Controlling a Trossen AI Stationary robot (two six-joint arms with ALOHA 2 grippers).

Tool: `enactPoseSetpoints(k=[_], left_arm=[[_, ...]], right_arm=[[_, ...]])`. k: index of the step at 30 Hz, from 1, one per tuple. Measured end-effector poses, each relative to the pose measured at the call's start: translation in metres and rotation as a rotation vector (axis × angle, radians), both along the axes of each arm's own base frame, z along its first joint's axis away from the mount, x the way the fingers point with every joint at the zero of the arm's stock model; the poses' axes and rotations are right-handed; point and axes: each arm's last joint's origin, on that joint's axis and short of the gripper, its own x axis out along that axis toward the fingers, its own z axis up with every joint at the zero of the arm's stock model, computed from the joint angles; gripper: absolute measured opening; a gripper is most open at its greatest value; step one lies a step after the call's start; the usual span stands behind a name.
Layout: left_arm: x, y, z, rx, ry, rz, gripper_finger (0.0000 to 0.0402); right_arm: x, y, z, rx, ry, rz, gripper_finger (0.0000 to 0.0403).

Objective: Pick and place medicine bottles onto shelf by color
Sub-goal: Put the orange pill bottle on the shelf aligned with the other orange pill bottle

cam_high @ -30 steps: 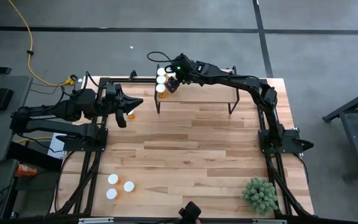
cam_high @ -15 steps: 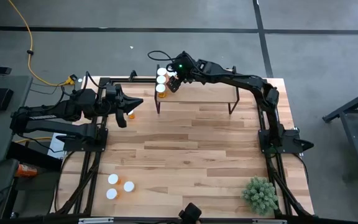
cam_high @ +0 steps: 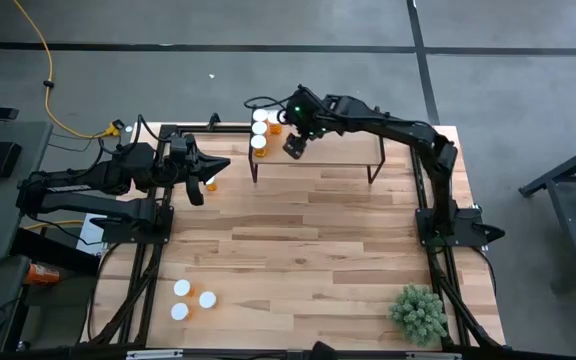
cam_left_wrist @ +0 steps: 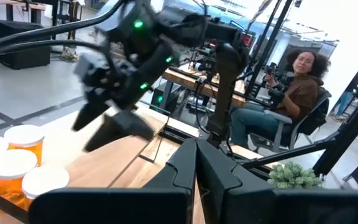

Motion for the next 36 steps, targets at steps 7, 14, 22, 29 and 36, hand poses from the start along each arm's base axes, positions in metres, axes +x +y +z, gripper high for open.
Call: enactPoseSetpoints(k=[7, 14, 22, 29, 36], left_arm=[[0.000, 0.000, 0.000, 0.033, 0.016, -0.002, 0.0000], [0.000, -0.001, 0.000, 0.088, 0.035, -0.038, 0.0000], [0.001, -0.002, 0.000, 0.155, 0.054, -0.093, 0.0000], [0.001, -0.002, 0.000, 0.163, 0.054, -0.095, 0.0000], [0.001, -0.003, 0.003, 0.149, 0.024, -0.111, 0.0000]], right_arm=[[-0.036, 0.041, 0.038, -0.044, 0.051, 0.043, 0.0257], [-0.096, 0.107, 0.033, -0.004, -0.191, 0.015, 0.0257], [-0.147, 0.174, 0.023, 0.154, -0.672, 0.103, 0.0257], [-0.153, 0.192, 0.017, 0.092, -0.826, 0.219, 0.0257], [-0.150, 0.197, 0.014, 0.016, -0.791, 0.310, 0.0257]])
